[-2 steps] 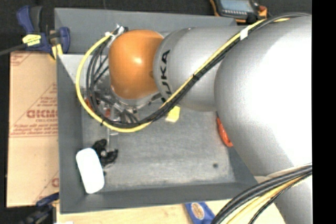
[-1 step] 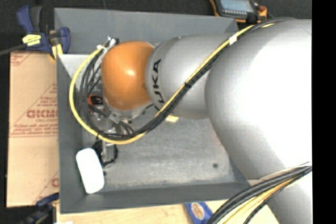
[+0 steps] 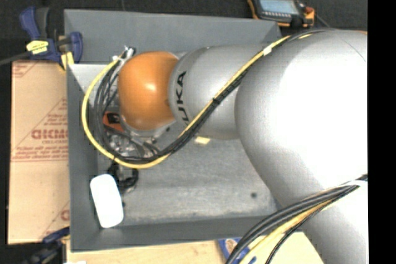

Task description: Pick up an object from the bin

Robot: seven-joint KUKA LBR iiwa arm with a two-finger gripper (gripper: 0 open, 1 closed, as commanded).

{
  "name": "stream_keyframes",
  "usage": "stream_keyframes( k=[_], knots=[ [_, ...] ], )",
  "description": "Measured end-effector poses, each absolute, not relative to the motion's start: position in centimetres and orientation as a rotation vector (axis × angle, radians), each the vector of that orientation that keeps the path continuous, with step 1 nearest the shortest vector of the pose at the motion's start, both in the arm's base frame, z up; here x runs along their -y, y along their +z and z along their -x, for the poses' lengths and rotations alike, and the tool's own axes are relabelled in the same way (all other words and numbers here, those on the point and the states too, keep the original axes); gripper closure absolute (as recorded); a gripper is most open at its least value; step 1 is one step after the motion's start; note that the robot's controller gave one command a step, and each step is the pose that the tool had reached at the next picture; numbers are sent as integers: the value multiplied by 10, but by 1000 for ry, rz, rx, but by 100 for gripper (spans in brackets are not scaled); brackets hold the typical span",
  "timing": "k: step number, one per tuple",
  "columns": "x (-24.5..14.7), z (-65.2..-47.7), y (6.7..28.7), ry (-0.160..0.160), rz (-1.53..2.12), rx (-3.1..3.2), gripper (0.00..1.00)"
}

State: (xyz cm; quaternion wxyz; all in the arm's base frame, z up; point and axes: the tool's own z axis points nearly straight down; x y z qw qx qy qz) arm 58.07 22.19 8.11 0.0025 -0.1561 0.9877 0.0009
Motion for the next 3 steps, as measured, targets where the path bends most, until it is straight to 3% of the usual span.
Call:
stream_keyframes(
  k=[1,2,3],
  knots=[
    [-222,-581,81,4,487,-3099,100],
    [-200,-608,87,1,493,-3099,100],
    [-201,-618,84,-3,487,-3105,100]
  ],
)
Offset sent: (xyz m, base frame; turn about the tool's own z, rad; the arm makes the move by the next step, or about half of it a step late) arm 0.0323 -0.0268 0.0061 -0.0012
